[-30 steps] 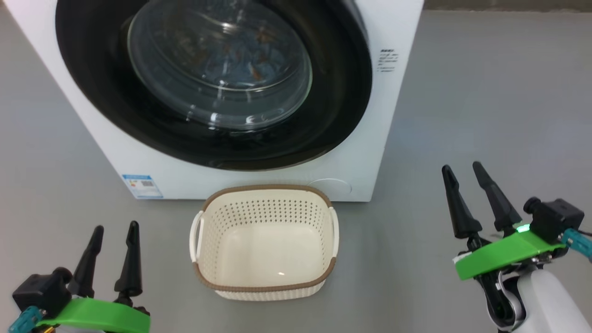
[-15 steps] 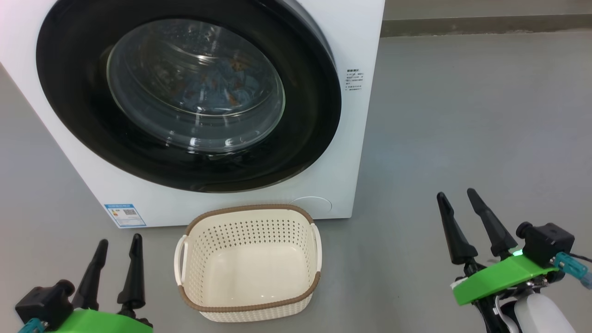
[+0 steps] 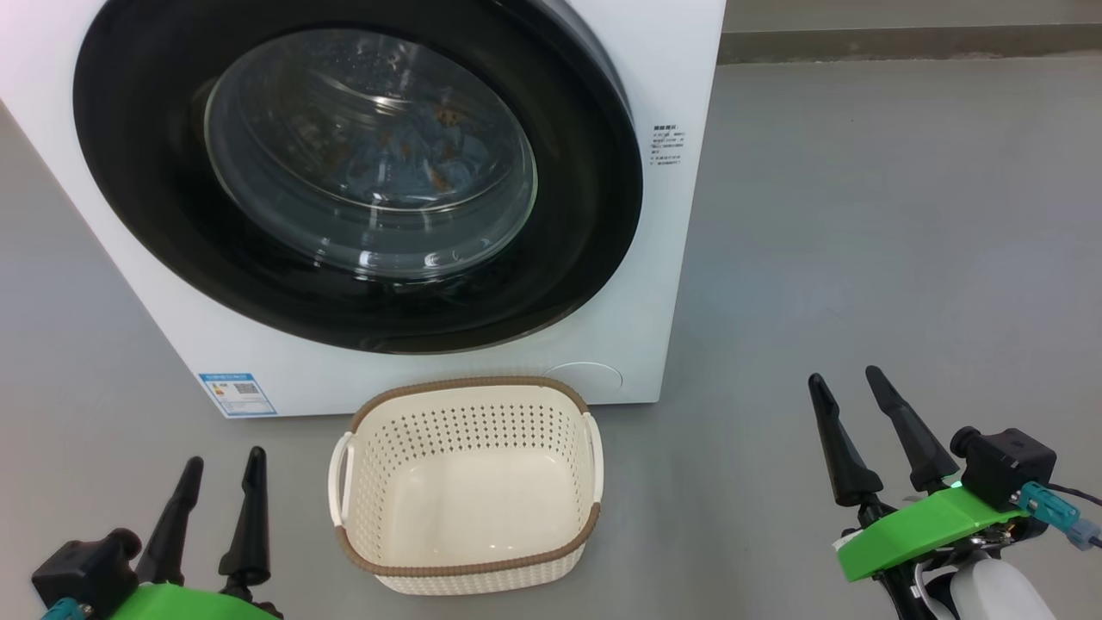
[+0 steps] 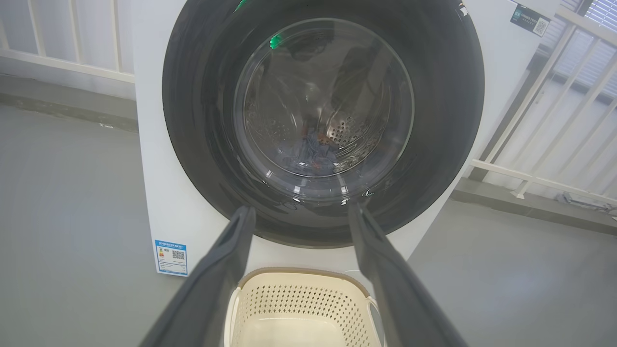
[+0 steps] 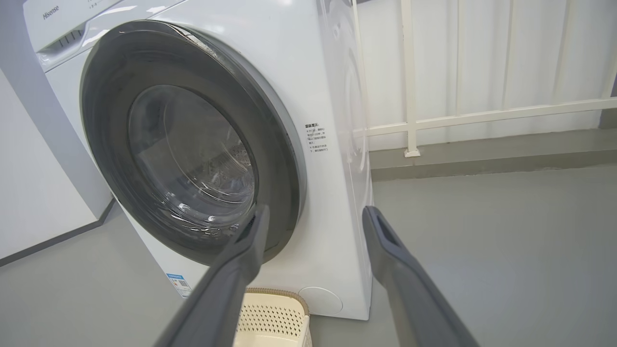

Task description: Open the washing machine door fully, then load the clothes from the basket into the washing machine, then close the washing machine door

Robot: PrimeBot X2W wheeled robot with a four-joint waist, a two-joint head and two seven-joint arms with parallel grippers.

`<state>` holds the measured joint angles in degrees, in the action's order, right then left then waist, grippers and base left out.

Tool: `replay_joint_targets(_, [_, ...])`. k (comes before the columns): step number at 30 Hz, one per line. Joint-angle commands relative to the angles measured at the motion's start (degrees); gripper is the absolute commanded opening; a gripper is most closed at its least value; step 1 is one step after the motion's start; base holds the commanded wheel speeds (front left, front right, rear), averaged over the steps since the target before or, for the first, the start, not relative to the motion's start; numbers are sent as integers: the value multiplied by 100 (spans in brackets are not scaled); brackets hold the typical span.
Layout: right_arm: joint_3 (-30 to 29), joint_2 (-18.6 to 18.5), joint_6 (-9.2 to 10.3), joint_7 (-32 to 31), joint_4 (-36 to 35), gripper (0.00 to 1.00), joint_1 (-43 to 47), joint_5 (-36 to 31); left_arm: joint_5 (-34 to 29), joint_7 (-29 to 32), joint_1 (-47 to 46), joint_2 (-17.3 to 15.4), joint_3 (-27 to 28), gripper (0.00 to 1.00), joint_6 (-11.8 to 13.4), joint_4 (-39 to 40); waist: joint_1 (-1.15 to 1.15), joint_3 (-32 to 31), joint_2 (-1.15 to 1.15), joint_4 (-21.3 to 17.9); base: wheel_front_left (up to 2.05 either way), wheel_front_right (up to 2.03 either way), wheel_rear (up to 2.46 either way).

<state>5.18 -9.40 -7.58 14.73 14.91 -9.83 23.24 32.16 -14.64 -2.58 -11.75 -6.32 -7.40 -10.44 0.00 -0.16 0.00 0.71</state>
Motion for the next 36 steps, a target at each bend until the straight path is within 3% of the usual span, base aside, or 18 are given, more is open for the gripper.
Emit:
replay_joint_targets(1, [111, -19, 9, 27, -106, 100, -30, -94, 21, -36, -187, -152, 198, 100, -9, 99, 0, 1, 0, 3, 0, 0, 0])
replay_joint_targets(20, [76, 31, 9, 27, -41, 100, -49, -168, 205, -36, -219, -122, 158, 100, -9, -33, 0, -1, 0, 16, 0, 0, 0])
replay_joint_targets(21, [-29, 45, 0, 0, 108, 0, 22, -36, 198, 2, 1, 15, -38, 0, 1, -149, 0, -1, 0, 16, 0, 0, 0])
replay_joint_targets(29, [-80, 113, 0, -115, 261, 0, 140, 332, 501, 110, 81, 178, -13, 0, 6, -308, 13, -12, 0, 12, 0, 0, 0])
replay_joint_targets(36, [-133, 140, 1, -215, 247, 0, 151, 663, 780, 209, 57, 212, 50, 0, 5, -315, 1, 1, 0, 8, 0, 0, 0])
